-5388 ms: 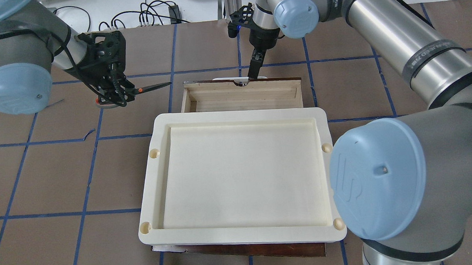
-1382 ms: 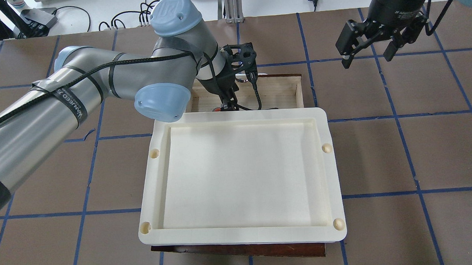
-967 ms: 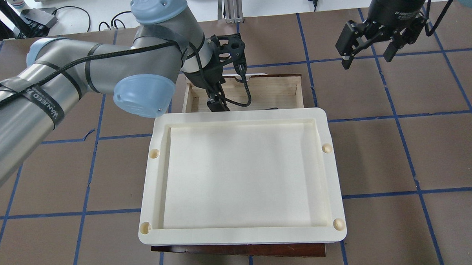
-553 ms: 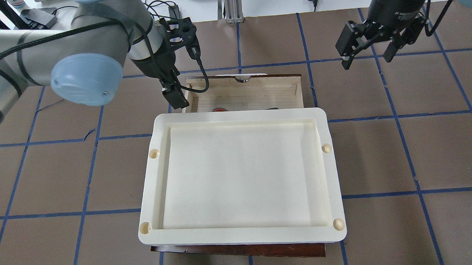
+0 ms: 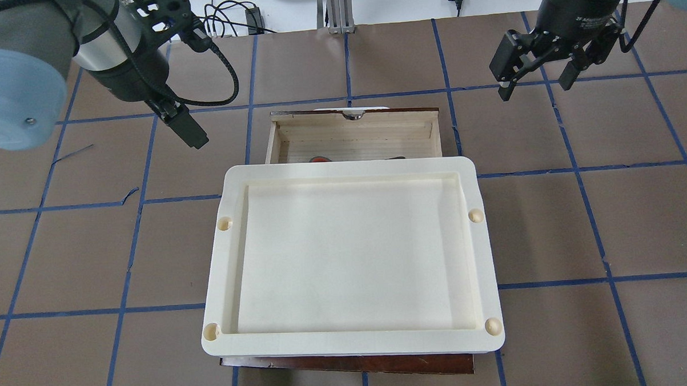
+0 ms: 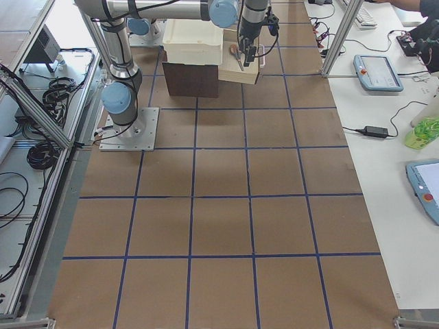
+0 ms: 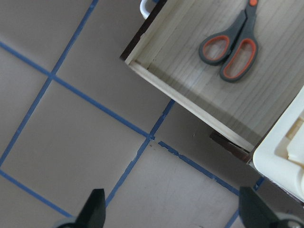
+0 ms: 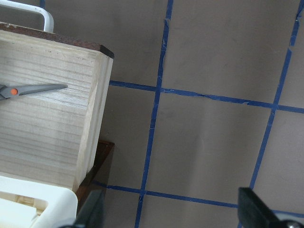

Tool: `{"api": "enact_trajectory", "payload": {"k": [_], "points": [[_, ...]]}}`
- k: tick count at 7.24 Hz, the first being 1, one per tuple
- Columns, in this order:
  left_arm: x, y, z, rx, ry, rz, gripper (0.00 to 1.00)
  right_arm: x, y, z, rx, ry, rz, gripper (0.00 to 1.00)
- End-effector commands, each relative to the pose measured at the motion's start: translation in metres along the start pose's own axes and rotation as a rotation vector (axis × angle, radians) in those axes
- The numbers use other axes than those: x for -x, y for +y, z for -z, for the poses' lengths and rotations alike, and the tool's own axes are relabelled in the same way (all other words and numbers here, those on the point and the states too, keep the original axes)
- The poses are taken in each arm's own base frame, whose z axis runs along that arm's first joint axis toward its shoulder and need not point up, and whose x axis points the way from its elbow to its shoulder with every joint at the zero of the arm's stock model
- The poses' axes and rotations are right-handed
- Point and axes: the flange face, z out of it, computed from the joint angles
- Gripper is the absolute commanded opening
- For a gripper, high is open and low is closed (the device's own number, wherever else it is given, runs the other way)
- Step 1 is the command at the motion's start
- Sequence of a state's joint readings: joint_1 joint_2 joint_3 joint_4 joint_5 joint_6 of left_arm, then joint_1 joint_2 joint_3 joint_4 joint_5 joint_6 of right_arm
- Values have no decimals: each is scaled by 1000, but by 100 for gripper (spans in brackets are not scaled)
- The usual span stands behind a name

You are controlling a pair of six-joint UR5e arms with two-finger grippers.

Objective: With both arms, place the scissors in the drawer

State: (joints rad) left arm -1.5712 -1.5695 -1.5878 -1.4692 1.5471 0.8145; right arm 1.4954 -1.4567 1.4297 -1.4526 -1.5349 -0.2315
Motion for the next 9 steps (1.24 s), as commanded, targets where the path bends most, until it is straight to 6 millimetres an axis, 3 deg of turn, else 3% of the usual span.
{"api": "enact_trajectory", "payload": {"k": [1,3,5,6,8,9], "points": [[4,5,26,-1,-13,298,100,1,-9,7,-43,11,-1,100],[14,11,31,53,-108,591,100,5,-48,-2,-97,12,24,100],[14,4,29,11,-41,739,100,32,-93,-16,-114,15,73,100],[16,2,24,15,-34,796,100,34,-94,-20,-105,26,69,100],[25,13,28,23,0,841,100,39,-50,10,-103,33,65,100],[31,18,27,32,5,858,100,42,-25,8,-88,33,52,100]]}}
